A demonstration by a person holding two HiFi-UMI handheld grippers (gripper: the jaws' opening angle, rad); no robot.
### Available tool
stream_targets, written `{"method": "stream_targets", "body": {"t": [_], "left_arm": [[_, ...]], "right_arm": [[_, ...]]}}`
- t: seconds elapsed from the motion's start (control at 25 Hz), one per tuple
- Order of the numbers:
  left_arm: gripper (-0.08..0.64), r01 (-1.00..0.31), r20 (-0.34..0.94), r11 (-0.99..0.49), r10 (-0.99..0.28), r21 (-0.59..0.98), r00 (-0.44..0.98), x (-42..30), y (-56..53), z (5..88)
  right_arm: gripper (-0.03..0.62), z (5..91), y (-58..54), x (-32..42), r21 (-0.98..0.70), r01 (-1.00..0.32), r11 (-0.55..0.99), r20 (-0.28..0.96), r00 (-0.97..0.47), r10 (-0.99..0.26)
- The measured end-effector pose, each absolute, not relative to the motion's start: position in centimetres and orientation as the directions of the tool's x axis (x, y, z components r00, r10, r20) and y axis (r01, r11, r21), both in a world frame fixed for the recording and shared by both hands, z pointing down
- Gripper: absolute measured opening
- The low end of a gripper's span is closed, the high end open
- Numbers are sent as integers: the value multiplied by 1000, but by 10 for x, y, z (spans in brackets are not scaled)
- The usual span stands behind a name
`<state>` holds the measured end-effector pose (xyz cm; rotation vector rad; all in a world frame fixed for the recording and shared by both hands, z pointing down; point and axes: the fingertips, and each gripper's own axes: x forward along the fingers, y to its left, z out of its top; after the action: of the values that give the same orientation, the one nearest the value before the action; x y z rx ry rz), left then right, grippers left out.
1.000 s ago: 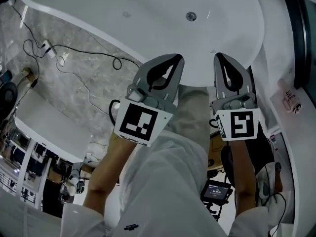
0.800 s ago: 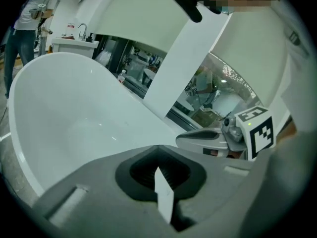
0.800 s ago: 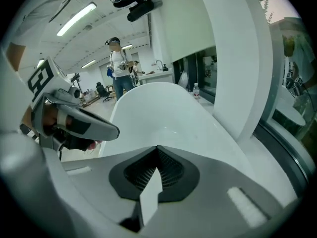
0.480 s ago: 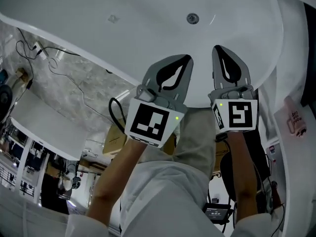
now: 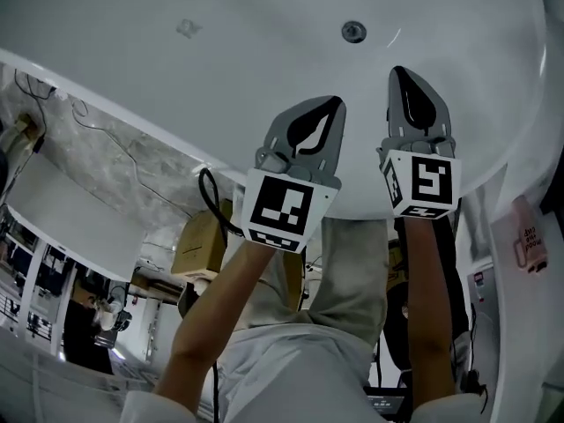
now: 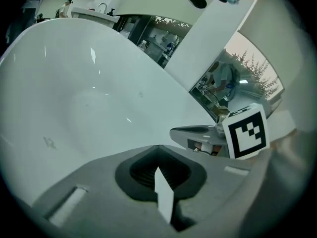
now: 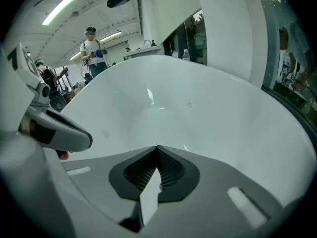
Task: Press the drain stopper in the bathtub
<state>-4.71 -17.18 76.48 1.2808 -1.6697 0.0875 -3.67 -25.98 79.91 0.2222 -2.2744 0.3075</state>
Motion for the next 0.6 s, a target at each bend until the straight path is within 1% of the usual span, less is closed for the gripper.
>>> {"method": "stream_targets", "body": {"t": [0.12,0.4,0.6], "left_arm": [[3,-776,717,415,-694,474,66,-43,-171,785],[2,-768,706,412,-704,491,74,-42,-177,828],[2,-775,716,399,-691,490,97,-37,-180,857]], "right_arm": [[5,826,-256,-34,-145,-258,955,764,-643,-58],[5,890,-258,-31,-166,-289,943,786,-617,-51],[5,928,-251,-33,-194,-292,937,797,-604,-23]]}}
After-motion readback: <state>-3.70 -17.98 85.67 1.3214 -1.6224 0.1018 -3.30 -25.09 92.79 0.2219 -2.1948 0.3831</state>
